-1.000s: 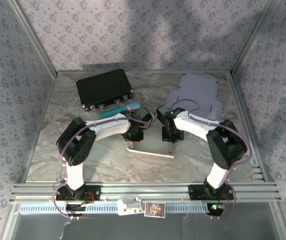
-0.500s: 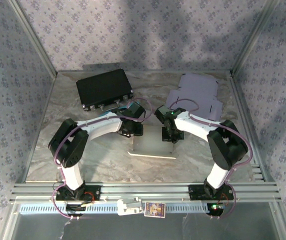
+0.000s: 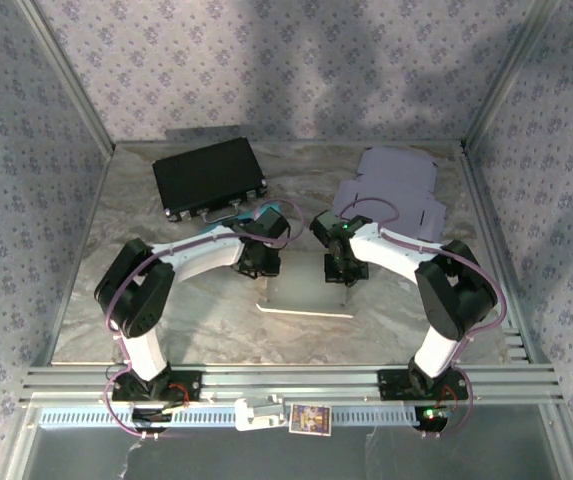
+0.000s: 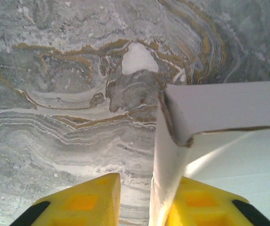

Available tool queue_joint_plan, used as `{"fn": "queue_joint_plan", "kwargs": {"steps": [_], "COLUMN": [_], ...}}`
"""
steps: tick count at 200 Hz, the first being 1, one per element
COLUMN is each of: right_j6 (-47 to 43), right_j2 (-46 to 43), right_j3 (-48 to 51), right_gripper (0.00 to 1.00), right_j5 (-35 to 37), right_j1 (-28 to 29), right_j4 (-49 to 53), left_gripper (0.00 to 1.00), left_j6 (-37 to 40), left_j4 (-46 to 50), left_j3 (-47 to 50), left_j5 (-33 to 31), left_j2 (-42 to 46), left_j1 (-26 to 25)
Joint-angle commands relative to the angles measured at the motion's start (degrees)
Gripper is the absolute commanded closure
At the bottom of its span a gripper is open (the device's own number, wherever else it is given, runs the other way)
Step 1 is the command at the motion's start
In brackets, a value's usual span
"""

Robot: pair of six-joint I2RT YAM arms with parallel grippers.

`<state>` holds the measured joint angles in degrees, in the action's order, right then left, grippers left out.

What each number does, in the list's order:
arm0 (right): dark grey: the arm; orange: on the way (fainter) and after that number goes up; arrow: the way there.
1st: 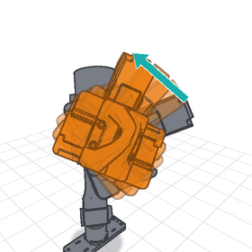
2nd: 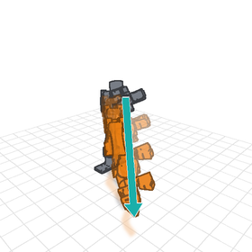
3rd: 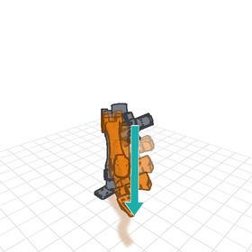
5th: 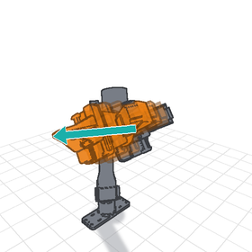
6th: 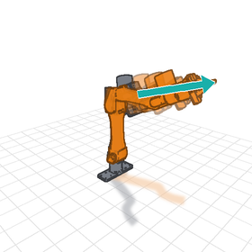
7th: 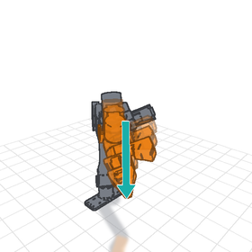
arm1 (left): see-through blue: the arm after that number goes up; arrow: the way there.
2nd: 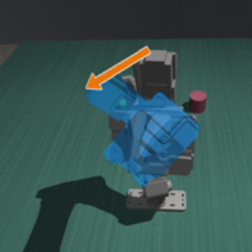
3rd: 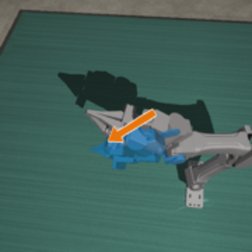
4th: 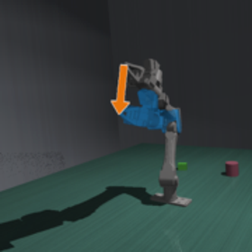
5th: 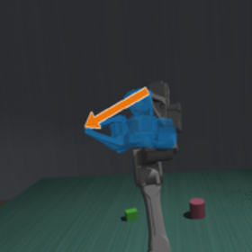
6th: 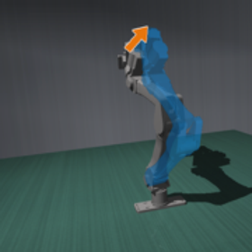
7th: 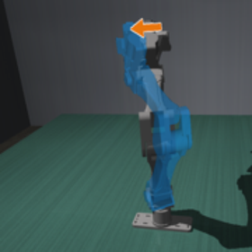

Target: Fold the paper box

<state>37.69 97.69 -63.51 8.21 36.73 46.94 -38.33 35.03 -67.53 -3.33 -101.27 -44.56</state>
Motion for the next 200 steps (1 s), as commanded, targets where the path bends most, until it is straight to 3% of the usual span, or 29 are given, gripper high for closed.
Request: {"fn": "queue_joint_plan", "kwargs": {"steps": [1,17,45,120,125,139,162,200], "right_j6": [0.7,1.1,2.2,8.2,8.4,9.2,11.0,15.2], "right_j2": [-0.7,-0.6,-0.3,1.7,1.6,1.7,1.4,1.2], "right_j3": [1.0,0.8,0.4,-2.0,-2.1,-2.5,-1.7,-1.0], "right_gripper": [1.00,1.00,1.00,1.00,1.00,1.00,1.00,1.00], "right_j5": [2.4,2.0,0.6,-4.0,-4.0,-4.4,-5.5,-9.2], "right_j1": [-0.5,-0.4,-0.5,-2.0,-2.0,-2.0,-2.3,-4.5], "right_j4": [0.9,1.1,1.6,5.6,5.6,6.0,6.8,7.5], "left_gripper": [0.76,0.80,1.00,1.00,0.95,0.68,0.44,0.38], "left_j6": [0.6,-0.5,-1.9,-6.5,-6.4,-6.0,-5.1,-5.6], "left_j4": [3.5,6.9,8.9,18.3,17.6,14.5,13.1,14.5], "left_j3": [-1.1,-3.0,-6.3,-13.6,-13.7,-13.3,-14.9,-17.9], "left_j5": [-3.1,-7.0,-10.2,-17.2,-16.4,-14.2,-12.8,-9.8], "left_j2": [-0.4,-2.3,-4.3,-11.3,-11.4,-10.0,-6.3,1.1], "left_j1": [-1.2,-1.9,-2.6,-5.9,-5.9,-5.9,-5.7,-2.4]}}
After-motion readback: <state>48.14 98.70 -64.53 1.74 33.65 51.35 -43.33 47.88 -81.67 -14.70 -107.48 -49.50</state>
